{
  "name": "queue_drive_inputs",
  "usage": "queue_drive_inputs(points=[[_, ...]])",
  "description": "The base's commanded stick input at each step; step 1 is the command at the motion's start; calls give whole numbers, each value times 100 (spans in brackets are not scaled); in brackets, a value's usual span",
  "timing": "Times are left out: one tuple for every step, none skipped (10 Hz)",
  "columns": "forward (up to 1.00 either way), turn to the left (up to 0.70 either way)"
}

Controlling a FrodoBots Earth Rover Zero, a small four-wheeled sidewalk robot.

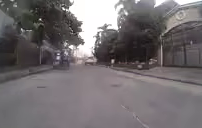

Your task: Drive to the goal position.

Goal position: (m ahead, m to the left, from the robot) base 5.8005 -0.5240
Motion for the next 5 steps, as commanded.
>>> queue_drive_inputs(points=[[100,0],[100,0],[100,0],[100,0],[100,0]])
